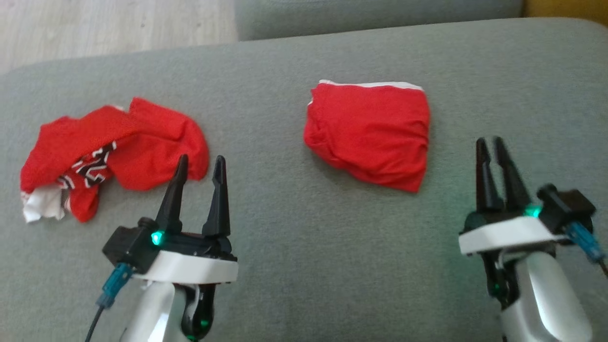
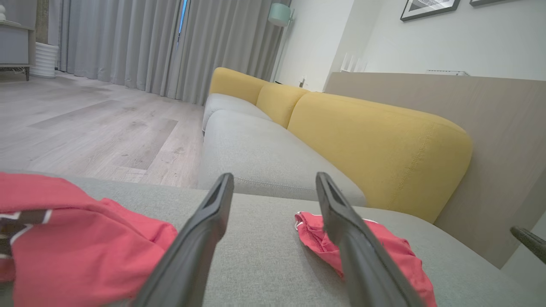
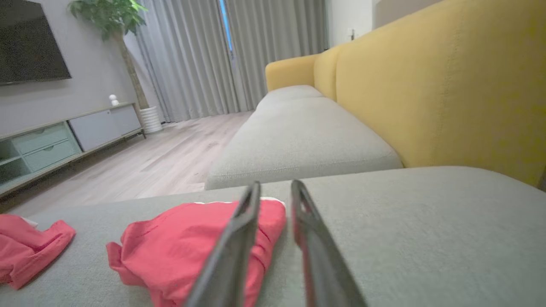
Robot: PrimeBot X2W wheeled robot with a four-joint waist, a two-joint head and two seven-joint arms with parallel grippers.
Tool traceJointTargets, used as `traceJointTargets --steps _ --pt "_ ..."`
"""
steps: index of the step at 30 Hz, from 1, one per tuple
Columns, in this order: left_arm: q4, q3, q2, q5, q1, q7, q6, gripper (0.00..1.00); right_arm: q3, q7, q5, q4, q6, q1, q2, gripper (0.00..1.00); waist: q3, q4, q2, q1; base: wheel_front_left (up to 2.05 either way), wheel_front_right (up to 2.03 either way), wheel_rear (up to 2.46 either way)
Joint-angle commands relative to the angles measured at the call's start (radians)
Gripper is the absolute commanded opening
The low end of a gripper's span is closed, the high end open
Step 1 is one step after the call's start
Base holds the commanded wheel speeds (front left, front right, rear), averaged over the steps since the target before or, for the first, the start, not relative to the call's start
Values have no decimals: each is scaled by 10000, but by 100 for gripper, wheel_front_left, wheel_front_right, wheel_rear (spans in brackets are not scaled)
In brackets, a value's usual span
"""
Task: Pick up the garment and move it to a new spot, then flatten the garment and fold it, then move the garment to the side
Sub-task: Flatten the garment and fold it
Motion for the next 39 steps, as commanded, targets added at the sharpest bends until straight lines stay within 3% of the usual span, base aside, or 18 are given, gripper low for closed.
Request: traceJointTargets --steps 1,7,15,20,30,39 --pt "-367 170 64 -24 -430 -51 -57 100 316 -106 -138 -203 39 -577 -10 0 232 245 0 0 0 0 0" --pt "-392 -102 64 -137 -723 -51 -57 100 621 -50 -365 1037 39 -1850 -172 0 928 1011 0 0 0 0 0" --pt "-349 -520 64 -387 -1128 -51 -57 100 199 569 -196 4324 39 -3725 -543 0 1621 2021 0 0 0 0 0" --pt "-310 -508 64 -526 -1260 -51 -57 100 316 155 -146 5415 39 -4327 -537 0 1617 2296 0 0 0 0 0" --pt "-274 -420 64 -550 -1181 -51 -57 100 2518 -100 203 5310 39 -4437 -73 0 1332 2248 0 0 0 0 0" --pt "-226 -347 64 -510 -1137 -51 -57 100 4779 507 1368 6729 39 -4468 -15 0 1202 2091 0 0 0 0 0"
